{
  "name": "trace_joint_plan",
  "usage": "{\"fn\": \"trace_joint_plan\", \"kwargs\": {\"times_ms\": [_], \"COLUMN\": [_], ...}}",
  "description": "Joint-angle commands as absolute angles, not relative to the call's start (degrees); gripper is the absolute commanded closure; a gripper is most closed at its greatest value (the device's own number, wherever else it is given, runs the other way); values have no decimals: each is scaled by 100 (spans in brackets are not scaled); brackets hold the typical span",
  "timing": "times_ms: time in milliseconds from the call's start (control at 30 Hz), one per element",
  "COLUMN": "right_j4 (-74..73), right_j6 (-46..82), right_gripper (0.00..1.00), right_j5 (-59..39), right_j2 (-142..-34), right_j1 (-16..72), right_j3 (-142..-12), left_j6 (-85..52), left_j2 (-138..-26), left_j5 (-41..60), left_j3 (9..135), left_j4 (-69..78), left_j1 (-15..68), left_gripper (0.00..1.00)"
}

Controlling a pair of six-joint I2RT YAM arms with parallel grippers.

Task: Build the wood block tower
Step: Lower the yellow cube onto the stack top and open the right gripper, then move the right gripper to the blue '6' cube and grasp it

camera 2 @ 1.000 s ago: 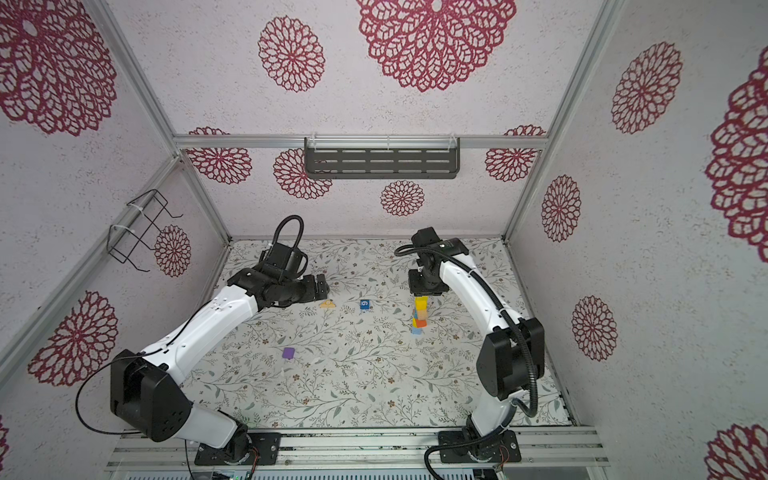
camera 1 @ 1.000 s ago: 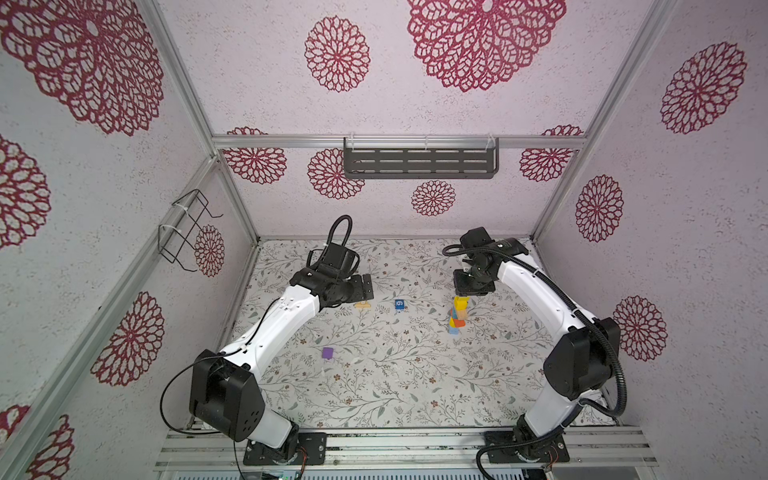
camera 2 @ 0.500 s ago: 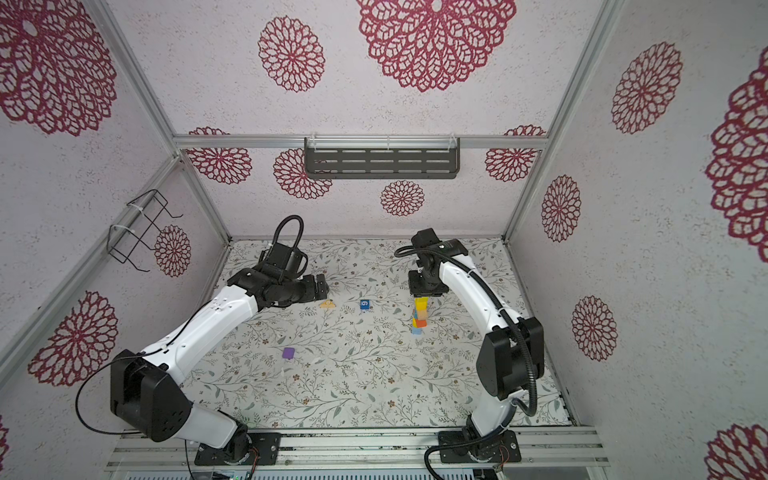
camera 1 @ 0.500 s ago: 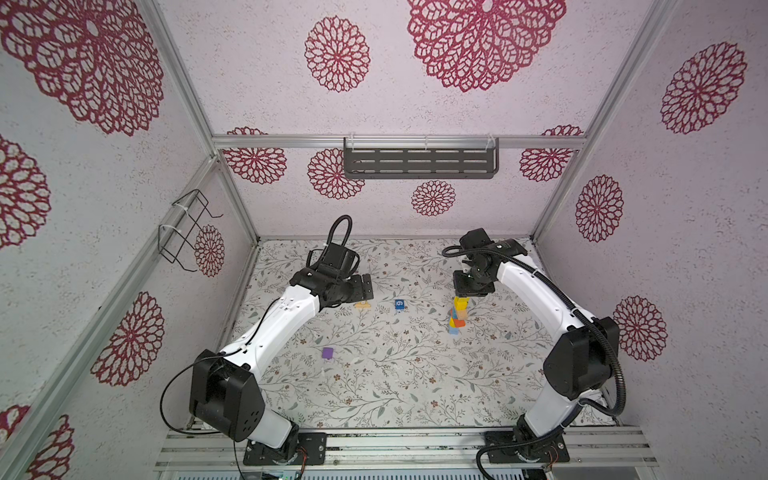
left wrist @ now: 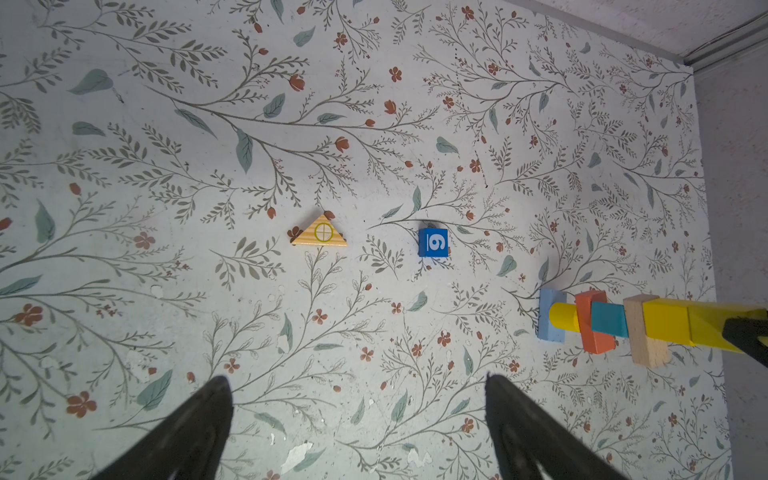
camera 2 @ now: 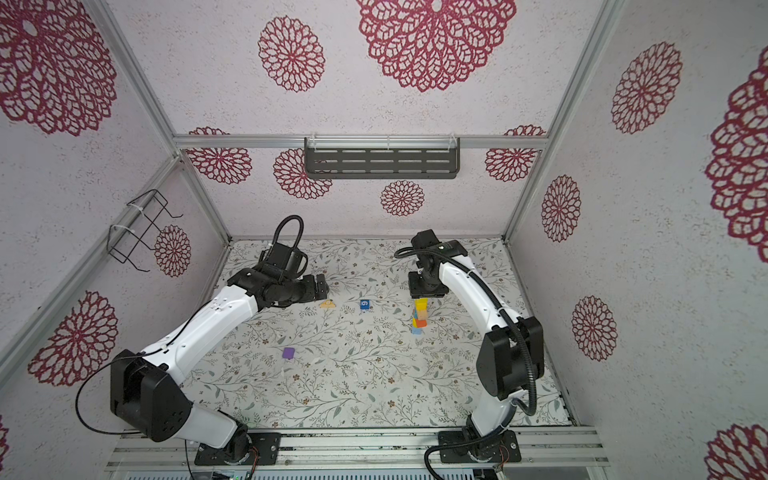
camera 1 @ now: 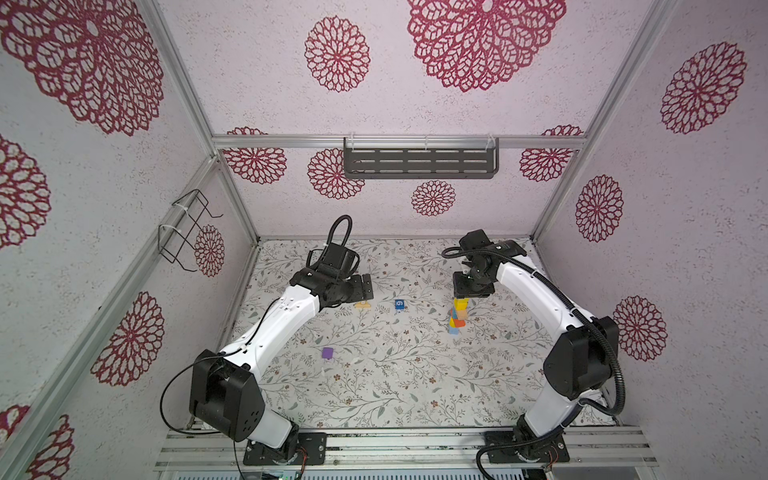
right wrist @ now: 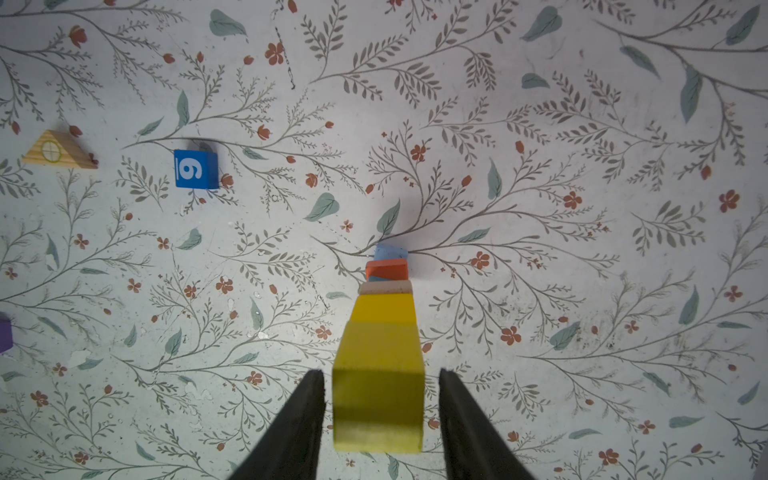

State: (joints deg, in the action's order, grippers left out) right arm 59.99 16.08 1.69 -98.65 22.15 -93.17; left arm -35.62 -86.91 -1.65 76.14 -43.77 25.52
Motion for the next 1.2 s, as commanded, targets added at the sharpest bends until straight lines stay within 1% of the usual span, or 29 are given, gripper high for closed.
{"fn": "trace_joint_plan", "kwargs": {"times_ms": [0,100,200,433,600,767,933,1067,1167], "right_j4": [6104,6176,6296,6724,7054,7353,7529,7431,7252], "right_j6": [1595,1581,1529,1438,1549,1729,1891,2009,2104], "right_gripper": [49,42,38,37,38,38,38,40,41], "right_j5": [300,385,499,580,971,1081,1015,787,657], "right_j2": [-9703,-9650,-9591,-9583,-9867,-10513,-11388,-12006,-12297], "right_j1": [2180,2184,2178,2201,2429,2906,3357,3580,3668], "right_j3": [-9402,-9501,-9666,-10415,-11215,-12296,-13311,-13704,-13711], "left_j6": [-3623,-3621,-3592,-3576,-3577,-3528,-3548,-3499,-3461], "left_j2": [-8546,-8514,-8458,-8170,-7824,-7426,-6876,-6466,-6215], "left_j5": [-211,-219,-237,-349,-456,-538,-440,-369,-276], "left_j3": [7629,7638,7629,7537,7359,7120,6757,6547,6390], "left_j4": [-4344,-4357,-4368,-4494,-4652,-5011,-5264,-5617,-5735], "left_j1": [2576,2579,2580,2579,2564,2428,2076,1709,1472], "left_gripper": [3,3,3,3,3,3,3,3,3]}}
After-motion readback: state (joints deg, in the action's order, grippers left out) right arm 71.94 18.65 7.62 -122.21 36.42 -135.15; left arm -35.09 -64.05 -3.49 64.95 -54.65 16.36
